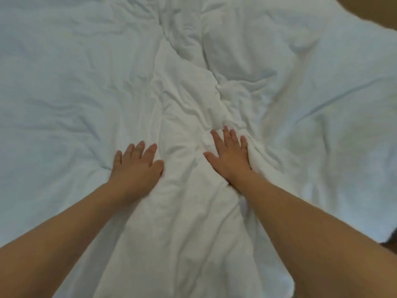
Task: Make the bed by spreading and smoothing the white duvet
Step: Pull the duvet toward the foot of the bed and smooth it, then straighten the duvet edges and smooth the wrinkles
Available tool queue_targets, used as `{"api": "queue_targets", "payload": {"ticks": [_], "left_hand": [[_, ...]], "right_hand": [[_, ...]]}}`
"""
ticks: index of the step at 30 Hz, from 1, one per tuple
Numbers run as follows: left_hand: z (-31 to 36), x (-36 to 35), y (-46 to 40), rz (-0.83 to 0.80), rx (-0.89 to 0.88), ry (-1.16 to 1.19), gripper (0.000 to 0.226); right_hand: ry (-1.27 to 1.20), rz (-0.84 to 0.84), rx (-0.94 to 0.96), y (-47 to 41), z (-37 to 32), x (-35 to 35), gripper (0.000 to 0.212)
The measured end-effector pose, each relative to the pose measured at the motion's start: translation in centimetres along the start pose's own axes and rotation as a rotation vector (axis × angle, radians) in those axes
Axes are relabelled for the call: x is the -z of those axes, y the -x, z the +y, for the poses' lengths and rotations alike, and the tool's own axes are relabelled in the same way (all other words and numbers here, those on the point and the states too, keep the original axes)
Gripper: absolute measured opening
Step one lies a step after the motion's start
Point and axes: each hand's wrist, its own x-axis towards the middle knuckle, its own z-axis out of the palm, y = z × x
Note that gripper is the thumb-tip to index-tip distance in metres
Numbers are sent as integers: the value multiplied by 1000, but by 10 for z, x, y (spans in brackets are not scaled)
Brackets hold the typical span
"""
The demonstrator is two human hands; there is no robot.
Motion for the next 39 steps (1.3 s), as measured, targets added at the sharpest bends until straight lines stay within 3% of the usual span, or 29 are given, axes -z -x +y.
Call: {"api": "queue_targets", "payload": {"ticks": [2,3,5,7,9,12,14,16,17,19,21,23,24,28,31,36,39], "left_hand": [[37,0,59,29,-64,-17,75],[57,3,86,64,-166,-26,82],[105,9,128,76,-435,56,78],[161,13,153,43,-673,100,59],[220,10,157,60,-757,40,57],[290,1,138,20,-553,-62,72],[308,-5,122,54,-464,-187,41],[312,-4,114,-30,-465,-237,24],[313,3,113,-97,-480,-142,27],[325,32,121,-176,-545,256,30],[353,68,127,-110,-619,626,33],[381,82,126,-169,-728,715,30],[387,74,122,-218,-785,628,24],[336,-6,108,-291,-682,-69,51],[255,-41,118,-247,-679,-226,70],[121,-35,124,-199,-536,-386,68],[70,-23,142,33,-542,-341,50]], "right_hand": [[-190,-159,37,25,4,50,62],[-295,-140,51,40,12,78,53],[-256,159,31,65,43,128,41],[110,415,-144,79,91,167,57],[310,321,-502,94,140,188,87],[-15,233,-868,110,176,182,119],[-292,339,-900,111,181,168,105],[-401,397,-802,109,184,163,66],[-397,416,-729,109,188,170,50],[-354,541,-635,112,205,206,41],[-347,758,-601,119,227,257,37],[-288,875,-604,123,245,289,34],[-233,838,-643,124,245,290,37],[33,400,-797,122,209,212,72],[242,382,-515,127,169,138,73],[276,217,167,137,101,70,73],[180,176,164,149,56,50,68]]}}
